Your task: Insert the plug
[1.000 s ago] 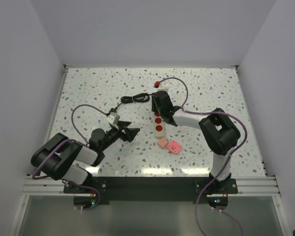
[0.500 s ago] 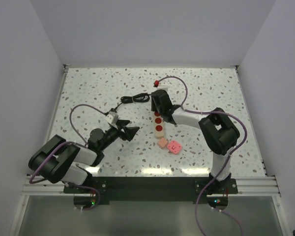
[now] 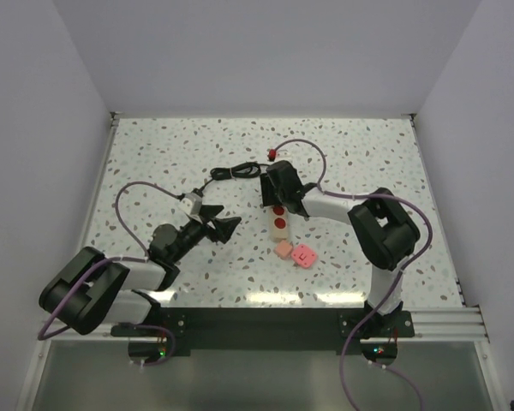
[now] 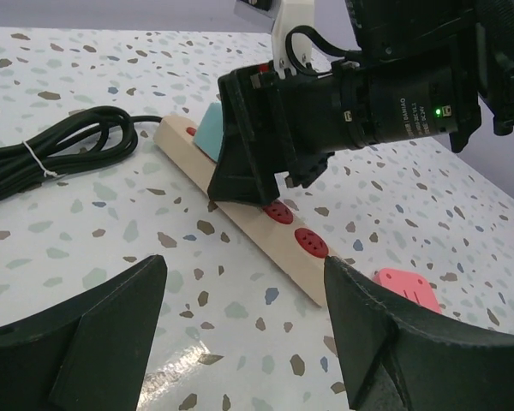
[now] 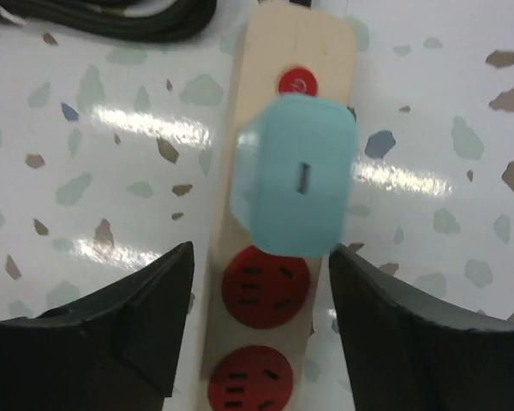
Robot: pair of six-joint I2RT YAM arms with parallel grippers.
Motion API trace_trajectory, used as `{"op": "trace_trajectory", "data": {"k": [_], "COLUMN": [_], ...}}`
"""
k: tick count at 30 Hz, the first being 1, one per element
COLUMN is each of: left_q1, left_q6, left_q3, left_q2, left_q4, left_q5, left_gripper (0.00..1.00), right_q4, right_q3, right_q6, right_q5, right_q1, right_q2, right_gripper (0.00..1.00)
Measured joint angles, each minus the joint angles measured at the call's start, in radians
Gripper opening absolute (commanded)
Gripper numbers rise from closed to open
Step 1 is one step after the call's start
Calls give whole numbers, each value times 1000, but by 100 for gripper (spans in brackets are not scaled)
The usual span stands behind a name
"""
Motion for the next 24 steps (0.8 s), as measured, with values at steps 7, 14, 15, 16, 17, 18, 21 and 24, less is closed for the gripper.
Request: {"op": "trace_trajectory", "data": {"k": [7, 14, 15, 16, 17, 18, 21, 24], "left_q1": [0, -46, -76, -113, -153, -194, -296, -381], "left_q6": [21, 70, 84, 98, 110, 122, 141, 153], "left_q3": [0, 0, 0, 1, 2, 4, 23, 74], "left_q2": [0, 11, 17, 26, 38, 52, 116, 201], "left_q4": [-12, -12, -14, -16, -18, -19, -19, -22], "left_q5": [-4, -49, -66, -84, -98, -110, -137, -174], "left_gripper": [78, 77, 77, 77, 77, 77, 77, 77], "right_q4": [-164, -205, -205, -204, -199, -190, -166, -148], "right_q3": [-8, -6, -7, -8, -11, -18, -54, -101], "right_q6": [-6, -35, -40, -45, -50, -54, -65, -70], "right_q5": [-86, -120, -122, -123, -121, -120, -108, -87], "right_q1": [3, 3, 3, 3, 3, 3, 1, -2], "right_q2": [-14, -152, -192, -237, -283, -321, -452, -533], "right_gripper": [77, 91, 92, 93, 95, 95, 96, 97]}}
